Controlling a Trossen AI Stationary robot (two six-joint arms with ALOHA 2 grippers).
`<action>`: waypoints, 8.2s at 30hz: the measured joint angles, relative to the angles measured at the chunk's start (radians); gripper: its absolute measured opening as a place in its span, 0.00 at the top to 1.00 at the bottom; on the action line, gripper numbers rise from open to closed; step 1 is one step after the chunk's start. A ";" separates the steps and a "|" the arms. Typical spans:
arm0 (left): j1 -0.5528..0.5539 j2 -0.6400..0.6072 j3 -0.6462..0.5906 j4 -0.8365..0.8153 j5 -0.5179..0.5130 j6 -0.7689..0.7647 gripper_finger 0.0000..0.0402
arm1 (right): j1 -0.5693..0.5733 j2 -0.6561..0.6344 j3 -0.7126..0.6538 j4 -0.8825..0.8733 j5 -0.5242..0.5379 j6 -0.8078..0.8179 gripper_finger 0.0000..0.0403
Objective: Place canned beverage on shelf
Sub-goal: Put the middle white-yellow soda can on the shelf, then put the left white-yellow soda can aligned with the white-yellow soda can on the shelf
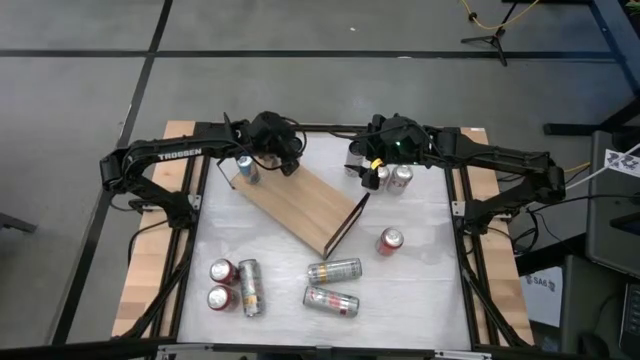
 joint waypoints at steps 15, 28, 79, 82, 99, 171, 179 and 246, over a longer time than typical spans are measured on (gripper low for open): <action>-0.001 0.002 0.000 -0.044 -0.008 -0.009 0.31 | 0.000 0.000 0.000 0.001 0.000 0.000 0.13; -0.001 0.002 0.000 -0.044 -0.008 -0.007 0.31 | 0.000 0.000 0.000 0.002 0.000 0.000 0.13; -0.002 0.004 -0.001 -0.102 -0.006 -0.028 0.19 | 0.000 0.000 0.000 0.002 0.000 0.000 0.13; -0.002 0.004 -0.001 -0.098 -0.006 -0.053 0.17 | 0.000 0.000 0.000 0.002 0.000 0.000 0.13; -0.007 -0.134 -0.001 -0.067 -0.004 -0.062 0.16 | 0.000 0.000 0.000 0.002 0.000 0.000 0.13; -0.883 0.171 0.000 -0.213 0.618 -2.076 0.17 | 0.000 0.000 0.000 0.001 0.000 0.000 0.13; -0.883 0.227 0.000 -0.267 0.628 -2.076 0.17 | 0.000 0.000 0.000 0.001 0.000 0.000 0.13; -0.901 0.337 0.001 -0.564 0.270 -2.076 0.32 | 0.000 0.000 0.000 0.001 0.000 0.000 0.13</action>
